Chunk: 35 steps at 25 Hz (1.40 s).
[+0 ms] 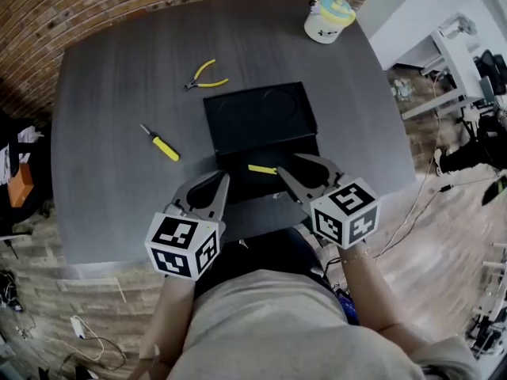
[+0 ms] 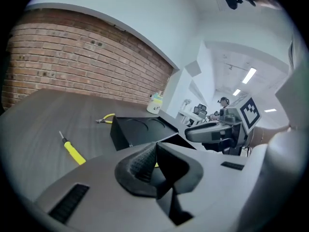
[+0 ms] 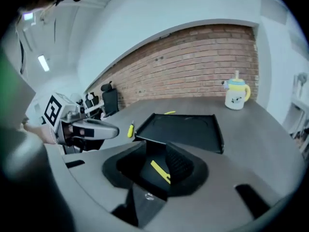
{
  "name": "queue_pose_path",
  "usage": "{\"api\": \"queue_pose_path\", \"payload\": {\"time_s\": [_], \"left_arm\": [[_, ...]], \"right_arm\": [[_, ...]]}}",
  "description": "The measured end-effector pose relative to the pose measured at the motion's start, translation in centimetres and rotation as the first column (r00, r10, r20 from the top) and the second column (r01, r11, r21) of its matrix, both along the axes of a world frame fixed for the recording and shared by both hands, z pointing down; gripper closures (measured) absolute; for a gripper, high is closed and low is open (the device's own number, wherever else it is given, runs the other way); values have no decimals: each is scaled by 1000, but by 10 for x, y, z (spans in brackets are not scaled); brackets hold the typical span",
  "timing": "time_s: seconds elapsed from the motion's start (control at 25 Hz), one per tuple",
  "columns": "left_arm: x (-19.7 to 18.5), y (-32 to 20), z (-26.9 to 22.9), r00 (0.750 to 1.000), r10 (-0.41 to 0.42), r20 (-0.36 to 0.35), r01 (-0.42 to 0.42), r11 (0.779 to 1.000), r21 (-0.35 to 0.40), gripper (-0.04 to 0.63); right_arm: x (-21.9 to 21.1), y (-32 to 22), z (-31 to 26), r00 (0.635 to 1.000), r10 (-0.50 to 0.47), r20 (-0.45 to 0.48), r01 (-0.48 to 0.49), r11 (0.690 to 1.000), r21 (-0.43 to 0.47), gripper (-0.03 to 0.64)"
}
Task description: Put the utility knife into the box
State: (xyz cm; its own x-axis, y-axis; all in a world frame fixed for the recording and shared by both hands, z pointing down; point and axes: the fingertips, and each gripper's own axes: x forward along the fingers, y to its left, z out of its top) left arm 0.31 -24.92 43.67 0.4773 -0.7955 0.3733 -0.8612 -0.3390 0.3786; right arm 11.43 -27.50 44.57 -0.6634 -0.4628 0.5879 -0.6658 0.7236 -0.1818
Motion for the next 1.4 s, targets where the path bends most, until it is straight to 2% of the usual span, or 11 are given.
{"api": "queue_pose_path", "payload": {"time_s": [0.16,0.24,0.4,0.6,0.84,1.08,1.4], "left_arm": [[18,-2,-11,996,88,0,-87,996,36,574],[27,-3,-15,992,127,5,-127,991,50,574],[42,0,-25,982,191,15,-191,978,79,574],[58,8,-29,964,265,32,-267,960,87,574],[60,10,-40,955,293,51,-297,945,135,574],[64,14,-44,955,289,70,-297,942,158,574],[69,19,-36,937,328,117,-342,930,135,574]], "right_arm": [[9,12,-24,977,114,182,-115,993,-8,491],[17,16,-35,949,174,263,-184,983,13,546],[26,29,-48,914,236,330,-262,964,36,611],[19,50,-64,873,249,420,-292,956,39,612],[23,61,-81,895,235,380,-325,926,191,612],[30,66,-78,881,290,373,-377,908,183,612],[30,71,-62,889,294,350,-363,920,150,612]]}}
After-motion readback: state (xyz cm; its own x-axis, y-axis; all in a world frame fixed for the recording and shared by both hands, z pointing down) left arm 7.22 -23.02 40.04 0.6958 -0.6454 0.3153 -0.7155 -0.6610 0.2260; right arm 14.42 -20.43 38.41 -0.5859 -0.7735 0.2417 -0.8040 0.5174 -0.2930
